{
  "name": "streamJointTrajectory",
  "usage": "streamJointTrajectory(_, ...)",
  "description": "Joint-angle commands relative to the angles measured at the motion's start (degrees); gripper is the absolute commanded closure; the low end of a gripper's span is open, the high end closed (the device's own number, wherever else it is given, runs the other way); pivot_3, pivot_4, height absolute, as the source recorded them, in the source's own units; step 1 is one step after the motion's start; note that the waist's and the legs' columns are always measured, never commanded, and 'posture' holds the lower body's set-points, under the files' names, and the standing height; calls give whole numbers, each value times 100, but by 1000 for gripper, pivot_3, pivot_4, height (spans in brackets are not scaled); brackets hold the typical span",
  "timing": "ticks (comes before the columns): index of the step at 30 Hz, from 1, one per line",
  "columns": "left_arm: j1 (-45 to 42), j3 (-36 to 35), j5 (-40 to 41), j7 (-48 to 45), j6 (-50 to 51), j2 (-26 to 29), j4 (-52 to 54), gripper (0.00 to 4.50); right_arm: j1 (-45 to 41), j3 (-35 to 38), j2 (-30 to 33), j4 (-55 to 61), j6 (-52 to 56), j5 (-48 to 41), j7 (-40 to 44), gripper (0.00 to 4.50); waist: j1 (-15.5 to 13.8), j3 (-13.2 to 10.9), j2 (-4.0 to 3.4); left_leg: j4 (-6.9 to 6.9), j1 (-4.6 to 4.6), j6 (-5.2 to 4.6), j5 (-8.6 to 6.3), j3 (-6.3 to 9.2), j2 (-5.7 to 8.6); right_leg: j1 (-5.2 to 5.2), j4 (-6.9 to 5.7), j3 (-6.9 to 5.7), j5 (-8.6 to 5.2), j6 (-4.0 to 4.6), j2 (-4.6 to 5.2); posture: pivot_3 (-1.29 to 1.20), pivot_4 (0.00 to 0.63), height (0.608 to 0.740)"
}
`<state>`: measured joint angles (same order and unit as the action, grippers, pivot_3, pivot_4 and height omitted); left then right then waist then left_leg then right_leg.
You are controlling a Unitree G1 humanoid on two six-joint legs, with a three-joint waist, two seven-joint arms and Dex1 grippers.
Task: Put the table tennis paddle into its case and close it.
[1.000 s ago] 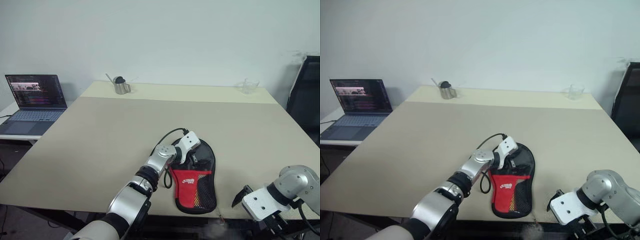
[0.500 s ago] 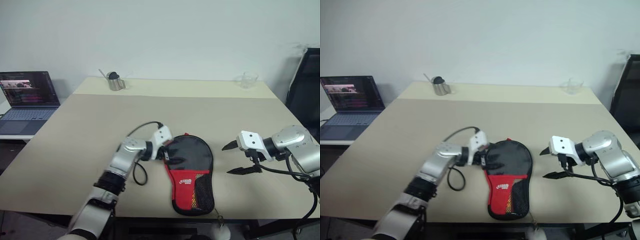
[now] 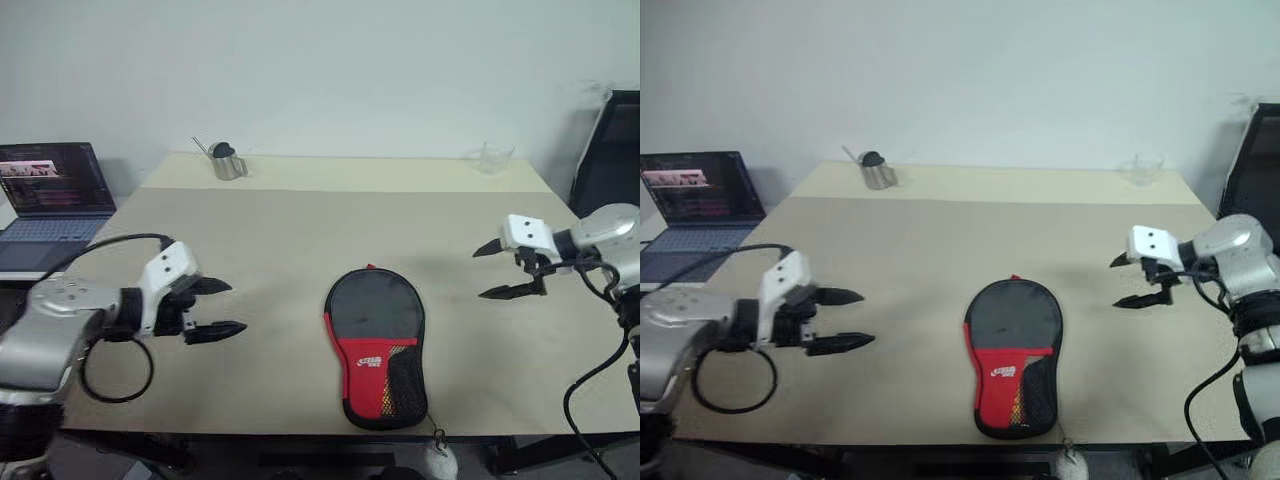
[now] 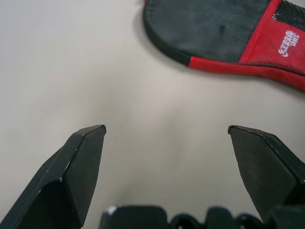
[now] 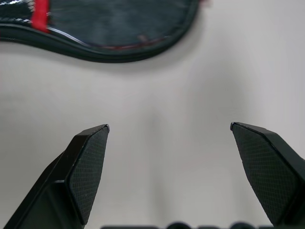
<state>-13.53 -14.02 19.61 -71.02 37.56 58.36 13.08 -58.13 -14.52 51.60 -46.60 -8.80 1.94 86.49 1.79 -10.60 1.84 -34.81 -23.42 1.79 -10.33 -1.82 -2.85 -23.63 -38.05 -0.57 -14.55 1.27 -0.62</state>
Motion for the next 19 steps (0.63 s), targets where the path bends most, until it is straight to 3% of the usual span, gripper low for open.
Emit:
streamJointTrajectory(1,257,-449,292,-105,29,274,402,0,-420,35,-59,-368,-396,96,323,16,-1,-2,-3,0,0,0,0,-1,0,0,0,-1,-2,3,0,0,150,740)
streamJointTrajectory(9,1293,-1916,604,-426,167,706,573,0,-553,13,-54,-172,-558,-129,600,16,-2,-10,-11,5,-2,1,-1,-4,-32,-11,-9,-4,-8,15,-3,0,150,740)
streamJointTrajectory(14,2401,-2733,616,-395,373,437,1210,0,-532,-191,33,209,-453,-563,601,16,13,-15,-20,5,-1,10,-7,-9,-50,-17,-13,2,-11,19,-11,0,150,740)
streamJointTrajectory(19,2780,-3142,654,-409,261,382,1245,0,-387,-254,231,434,-404,-789,601,16,-12,-16,-20,-3,-1,13,-9,-16,-54,-38,-52,2,-28,47,-19,0,150,740)
